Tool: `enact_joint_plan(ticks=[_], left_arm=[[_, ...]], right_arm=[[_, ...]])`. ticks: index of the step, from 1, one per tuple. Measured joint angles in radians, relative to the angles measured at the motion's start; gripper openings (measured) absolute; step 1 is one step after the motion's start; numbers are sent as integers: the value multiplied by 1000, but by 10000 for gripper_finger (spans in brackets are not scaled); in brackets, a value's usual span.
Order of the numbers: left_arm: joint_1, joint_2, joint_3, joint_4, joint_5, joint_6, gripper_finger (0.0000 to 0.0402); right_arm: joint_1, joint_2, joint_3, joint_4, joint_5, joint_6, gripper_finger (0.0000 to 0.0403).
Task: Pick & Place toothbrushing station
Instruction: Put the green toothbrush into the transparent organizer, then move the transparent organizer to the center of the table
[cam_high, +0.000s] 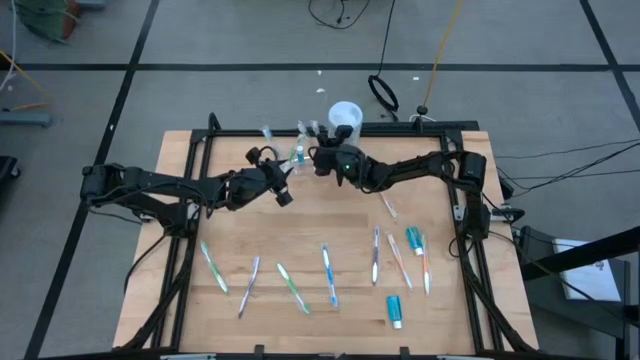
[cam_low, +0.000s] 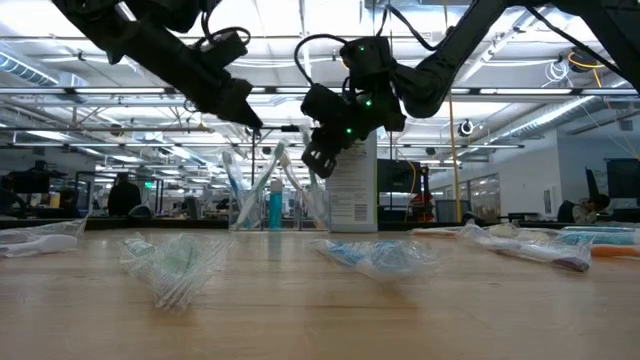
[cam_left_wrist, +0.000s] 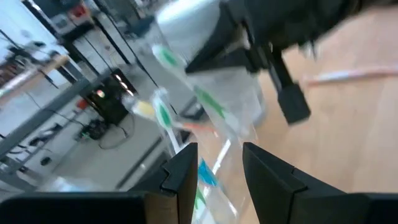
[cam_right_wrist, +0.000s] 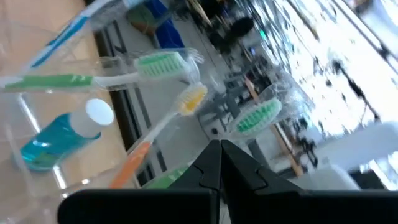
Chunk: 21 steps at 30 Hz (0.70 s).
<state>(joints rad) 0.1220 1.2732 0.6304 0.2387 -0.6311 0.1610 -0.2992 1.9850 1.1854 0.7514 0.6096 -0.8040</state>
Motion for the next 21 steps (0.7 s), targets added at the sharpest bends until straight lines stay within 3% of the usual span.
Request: enact_joint_plan(ticks=[7, 12, 16, 21], left_arm=[[67, 0, 0, -199, 157, -68, 134], [117, 2, 0, -254, 292, -130, 134], [157, 10, 0, -251, 393, -101, 134], [225, 46, 1, -210, 440, 0, 134]], right_arm=[[15, 0, 0, -79, 19, 144, 2], [21, 0, 0, -202, 20, 237, 21], [34, -6, -1, -299, 21, 300, 45], [50, -8, 0, -326, 29, 346, 80]])
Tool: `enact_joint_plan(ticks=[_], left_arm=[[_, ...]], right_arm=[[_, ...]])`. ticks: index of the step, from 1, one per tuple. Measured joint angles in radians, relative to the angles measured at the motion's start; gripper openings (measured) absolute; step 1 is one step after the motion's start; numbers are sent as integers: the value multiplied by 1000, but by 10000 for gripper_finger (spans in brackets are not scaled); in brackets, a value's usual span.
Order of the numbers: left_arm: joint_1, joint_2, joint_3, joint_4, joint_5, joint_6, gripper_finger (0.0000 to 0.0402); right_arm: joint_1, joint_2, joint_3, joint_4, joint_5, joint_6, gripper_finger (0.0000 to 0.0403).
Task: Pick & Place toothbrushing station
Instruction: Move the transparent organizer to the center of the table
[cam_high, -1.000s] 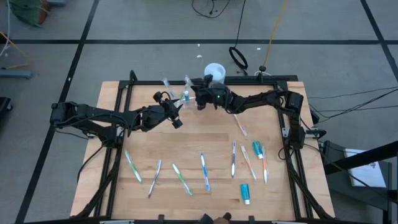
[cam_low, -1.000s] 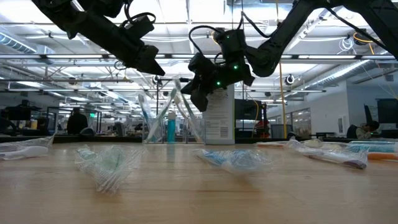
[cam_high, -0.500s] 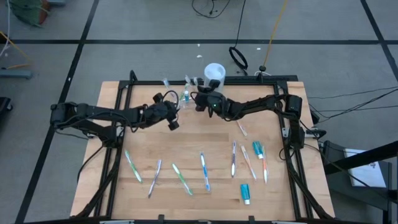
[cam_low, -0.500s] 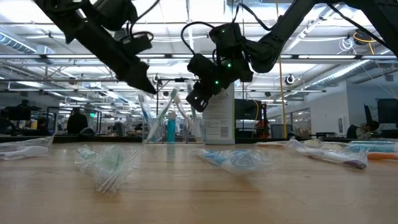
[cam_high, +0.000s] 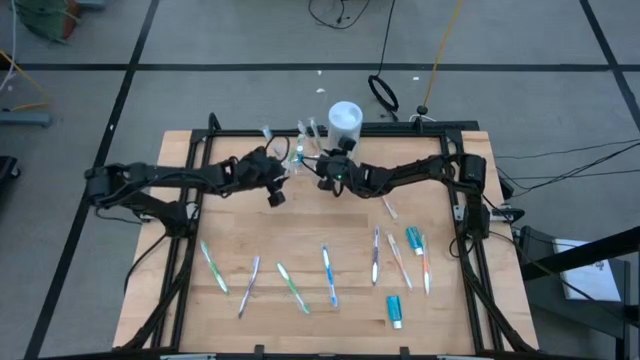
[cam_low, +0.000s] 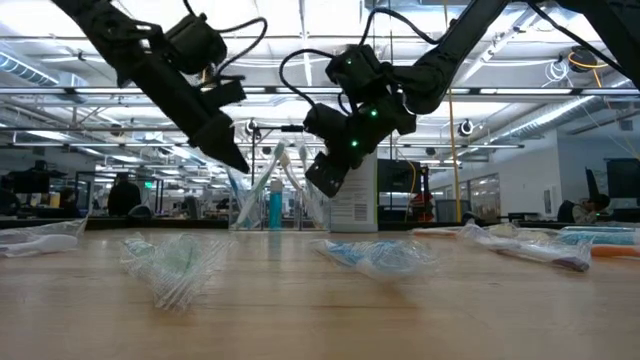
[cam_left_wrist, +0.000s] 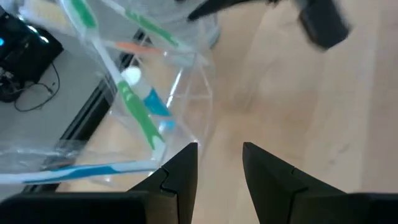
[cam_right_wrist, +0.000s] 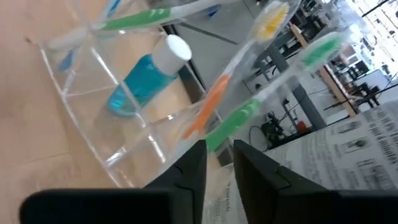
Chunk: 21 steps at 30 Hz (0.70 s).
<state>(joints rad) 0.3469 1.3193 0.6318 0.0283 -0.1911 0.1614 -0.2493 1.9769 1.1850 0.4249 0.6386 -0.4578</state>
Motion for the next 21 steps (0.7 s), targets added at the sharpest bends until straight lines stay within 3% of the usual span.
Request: enact_joint_plan(ticks=[9, 21], left_arm=[[151, 101, 0, 34, 163, 107, 134], [197, 119, 0, 107, 235, 196, 131]], right_arm=[[62, -53, 0, -130, 69, 2, 114], [112, -99, 1, -240, 68, 27, 116]])
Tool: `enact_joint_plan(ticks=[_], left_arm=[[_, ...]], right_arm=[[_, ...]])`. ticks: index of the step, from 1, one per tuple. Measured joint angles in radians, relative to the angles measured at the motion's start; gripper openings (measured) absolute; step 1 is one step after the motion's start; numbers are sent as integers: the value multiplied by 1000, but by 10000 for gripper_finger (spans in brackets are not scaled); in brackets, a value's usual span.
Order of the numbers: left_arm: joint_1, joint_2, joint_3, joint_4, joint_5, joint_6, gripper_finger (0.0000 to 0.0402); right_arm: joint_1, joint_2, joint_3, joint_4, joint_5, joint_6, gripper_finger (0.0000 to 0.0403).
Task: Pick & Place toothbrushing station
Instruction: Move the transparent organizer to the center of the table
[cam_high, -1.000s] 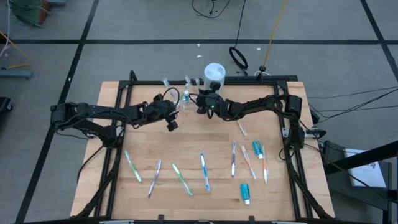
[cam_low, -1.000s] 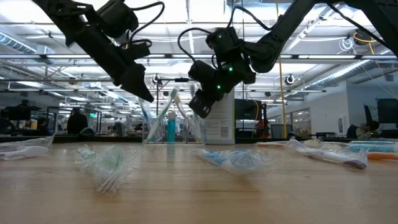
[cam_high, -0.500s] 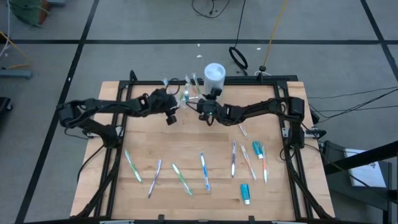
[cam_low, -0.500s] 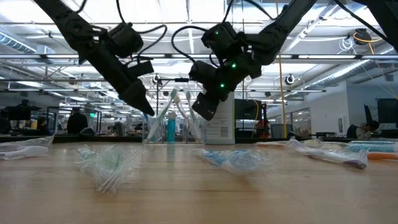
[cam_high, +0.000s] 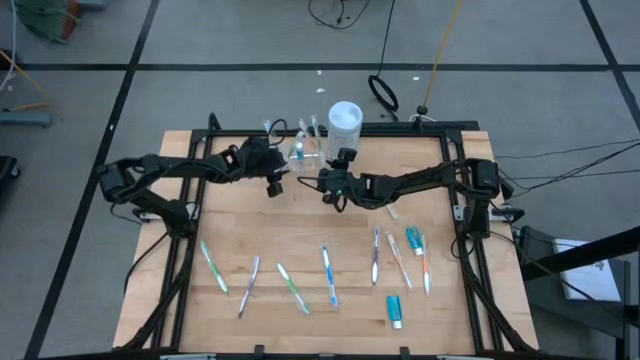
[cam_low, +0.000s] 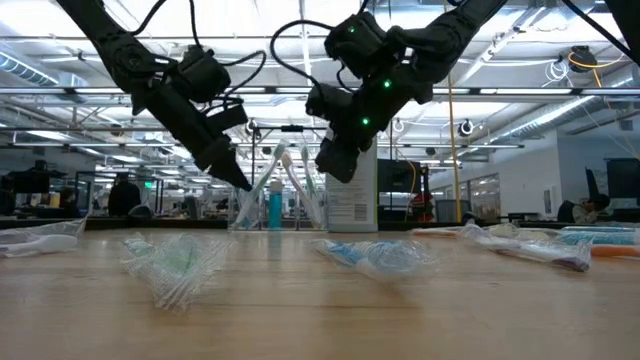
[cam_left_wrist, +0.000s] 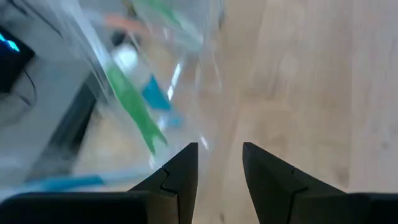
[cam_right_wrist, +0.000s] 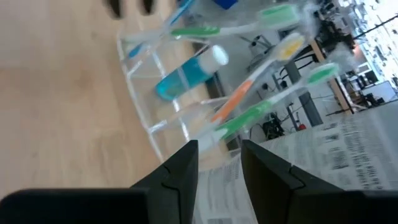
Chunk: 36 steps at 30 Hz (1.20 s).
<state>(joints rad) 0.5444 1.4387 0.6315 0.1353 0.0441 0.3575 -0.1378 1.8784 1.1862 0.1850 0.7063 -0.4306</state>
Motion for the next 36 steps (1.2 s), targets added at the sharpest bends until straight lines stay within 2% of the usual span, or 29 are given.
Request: enact_joint_plan(ticks=[5, 15, 20, 29, 36], left_arm=[[5, -1, 12, 59, -18, 79, 135], [82, -2, 32, -118, -11, 62, 125], [92, -3, 33, -129, 48, 87, 96], [88, -2, 32, -103, 69, 113, 12], [88, 0, 31, -95, 124, 77, 18]], right_arm=[[3, -12, 0, -5, 0, 0, 116], [3, -9, -1, -13, 0, 0, 116], [3, -9, -1, -12, 0, 0, 116], [1, -9, -1, -11, 0, -7, 116], [1, -9, -1, -11, -1, -8, 116]])
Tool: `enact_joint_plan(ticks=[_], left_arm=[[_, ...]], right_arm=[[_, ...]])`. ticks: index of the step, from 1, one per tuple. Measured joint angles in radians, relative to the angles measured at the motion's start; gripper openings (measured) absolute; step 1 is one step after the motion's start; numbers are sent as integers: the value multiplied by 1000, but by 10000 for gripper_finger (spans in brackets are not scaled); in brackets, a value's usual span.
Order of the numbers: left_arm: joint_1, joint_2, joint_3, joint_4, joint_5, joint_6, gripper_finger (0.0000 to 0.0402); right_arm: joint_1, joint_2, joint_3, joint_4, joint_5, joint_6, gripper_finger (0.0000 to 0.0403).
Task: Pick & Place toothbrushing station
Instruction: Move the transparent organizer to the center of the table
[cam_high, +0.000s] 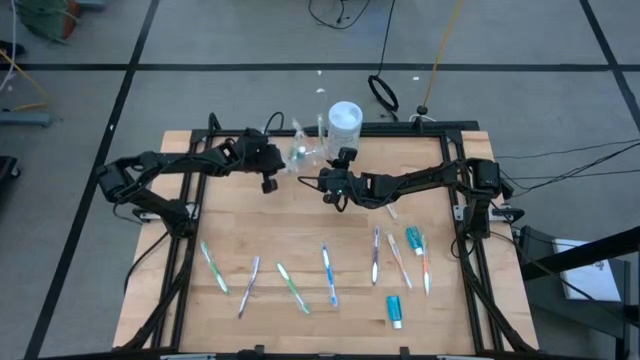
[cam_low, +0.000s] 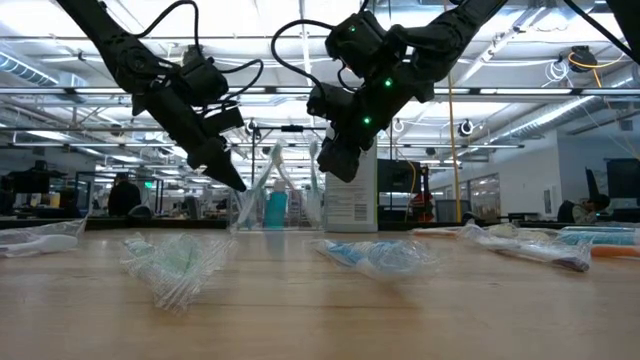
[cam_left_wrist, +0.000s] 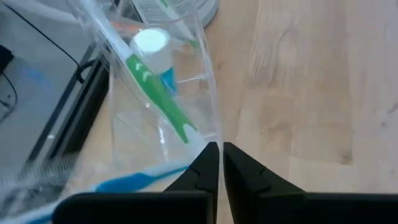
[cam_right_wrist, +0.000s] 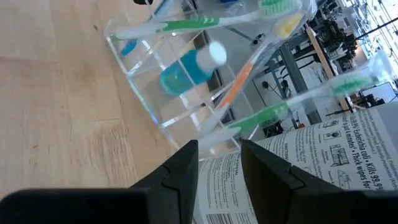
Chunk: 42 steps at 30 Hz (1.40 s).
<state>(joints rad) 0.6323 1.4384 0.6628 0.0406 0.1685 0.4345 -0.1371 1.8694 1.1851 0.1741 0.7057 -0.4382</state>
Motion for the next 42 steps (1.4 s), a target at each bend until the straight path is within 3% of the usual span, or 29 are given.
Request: enact_joint_plan(ticks=[4, 9, 16, 25, 32, 36, 42], left_arm=[[0, -1, 6, -24, 19, -35, 14], [-9, -11, 66, -153, 96, -133, 10], [-61, -13, 139, -367, 116, -216, 6], [-172, -20, 143, -442, 166, -311, 11], [-240, -58, 144, -461, 170, -368, 21], [-263, -74, 144, -456, 154, -374, 25], [-292, -72, 144, -466, 95, -374, 21]], right_arm=[[0, 0, 0, 0, 0, 0, 116], [0, 0, 0, 0, 0, 0, 116], [40, -54, 1, -89, 0, 1, 116], [119, -207, -1, -368, -3, 206, 116], [186, -390, -101, -536, -14, 390, 116], [209, -516, -210, -503, -175, 433, 116], [219, -657, -418, -283, -421, 485, 116]])
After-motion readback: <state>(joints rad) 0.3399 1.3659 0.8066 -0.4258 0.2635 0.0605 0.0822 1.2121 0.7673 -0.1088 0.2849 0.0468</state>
